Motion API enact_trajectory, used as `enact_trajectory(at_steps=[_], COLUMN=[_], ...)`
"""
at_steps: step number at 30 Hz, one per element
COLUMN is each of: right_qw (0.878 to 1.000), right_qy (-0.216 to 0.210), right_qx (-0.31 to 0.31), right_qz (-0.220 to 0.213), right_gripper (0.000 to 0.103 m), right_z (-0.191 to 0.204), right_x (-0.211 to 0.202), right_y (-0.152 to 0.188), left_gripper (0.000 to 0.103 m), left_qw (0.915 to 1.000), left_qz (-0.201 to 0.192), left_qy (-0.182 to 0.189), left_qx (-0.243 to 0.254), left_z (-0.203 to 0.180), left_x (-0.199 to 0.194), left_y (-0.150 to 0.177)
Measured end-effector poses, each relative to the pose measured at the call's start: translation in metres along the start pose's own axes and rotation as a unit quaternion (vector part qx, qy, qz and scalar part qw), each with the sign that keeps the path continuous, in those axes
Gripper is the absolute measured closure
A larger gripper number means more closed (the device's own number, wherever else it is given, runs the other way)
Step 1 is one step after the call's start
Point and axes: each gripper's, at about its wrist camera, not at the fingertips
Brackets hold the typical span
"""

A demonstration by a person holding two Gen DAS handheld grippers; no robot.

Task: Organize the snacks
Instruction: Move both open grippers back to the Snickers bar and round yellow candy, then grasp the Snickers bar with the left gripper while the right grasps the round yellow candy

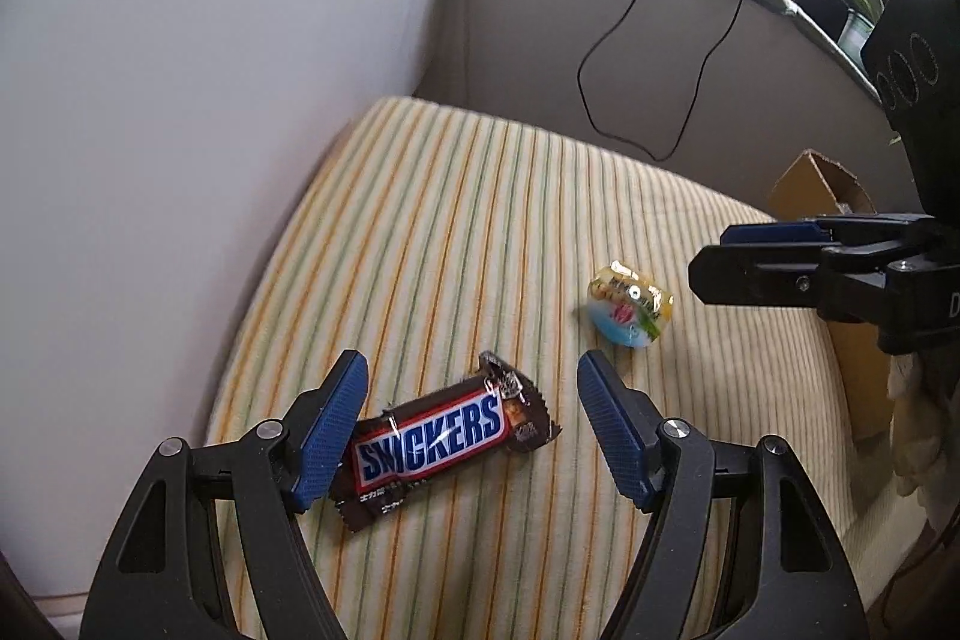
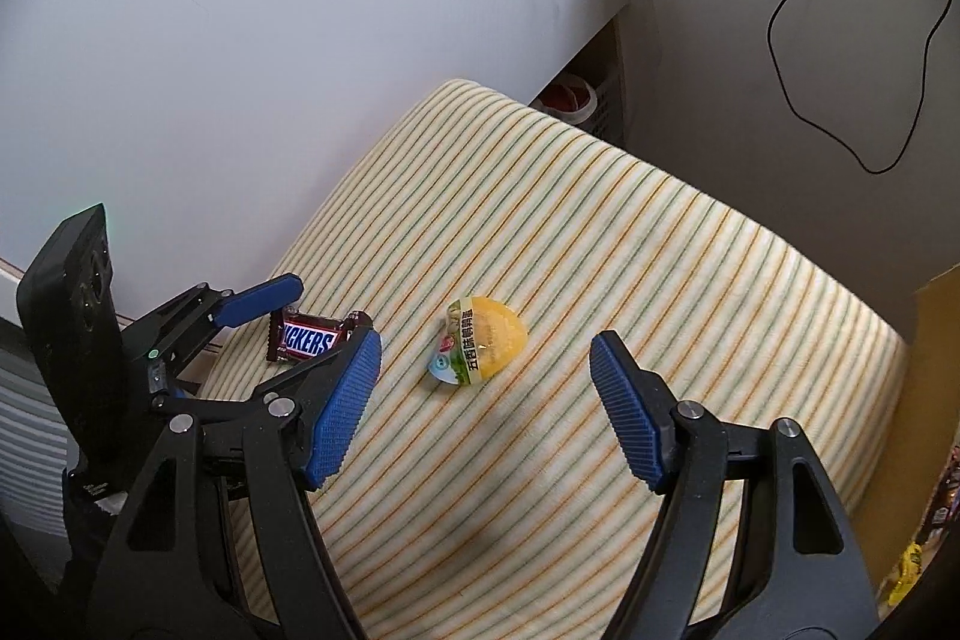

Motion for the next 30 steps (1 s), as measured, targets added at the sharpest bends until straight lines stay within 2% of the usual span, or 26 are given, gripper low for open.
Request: enact_trajectory(at_steps=[5,9,12,17,20,29,30], right_qw=[1.0,1.0,1.0,0.999,0.999,0.995,0.994], right_qy=[-0.003,-0.002,0.003,0.021,0.028,0.068,0.077], right_qx=[0.002,-0.006,-0.014,-0.03,-0.033,-0.066,-0.074], right_qz=[0.003,0.006,0.009,0.017,0.025,0.038,0.037], right_gripper=[0.028,0.028,0.028,0.028,0.029,0.045,0.05], right_z=[0.0,0.005,0.01,0.02,0.022,0.036,0.039], right_x=[0.001,0.009,0.015,0.029,0.038,0.065,0.066], right_y=[0.003,0.0,0.0,-0.001,-0.003,-0.008,-0.008], left_gripper=[0.031,0.034,0.041,0.052,0.054,0.065,0.066], left_qw=[0.9999,0.9995,0.9989,0.9994,0.9993,0.9987,0.9986], left_qz=[0.007,0.008,0.005,-0.006,-0.005,-0.011,-0.011], left_qy=[0.01,-0.006,-0.028,-0.027,-0.028,-0.043,-0.045], left_qx=[0.009,0.029,0.037,0.022,0.022,0.025,0.025], left_z=[-0.008,-0.019,-0.021,-0.016,-0.015,-0.017,-0.018], left_x=[-0.002,-0.003,-0.003,-0.005,-0.003,0.004,0.004], left_y=[0.012,0.025,0.028,0.028,0.028,0.022,0.022])
Point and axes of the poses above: each gripper's, at about its wrist camera, not at the fingertips, and x roughly the way its jaws point, z to its left, y to its underside, and after that the axes turned 4 degrees about x, right-handed
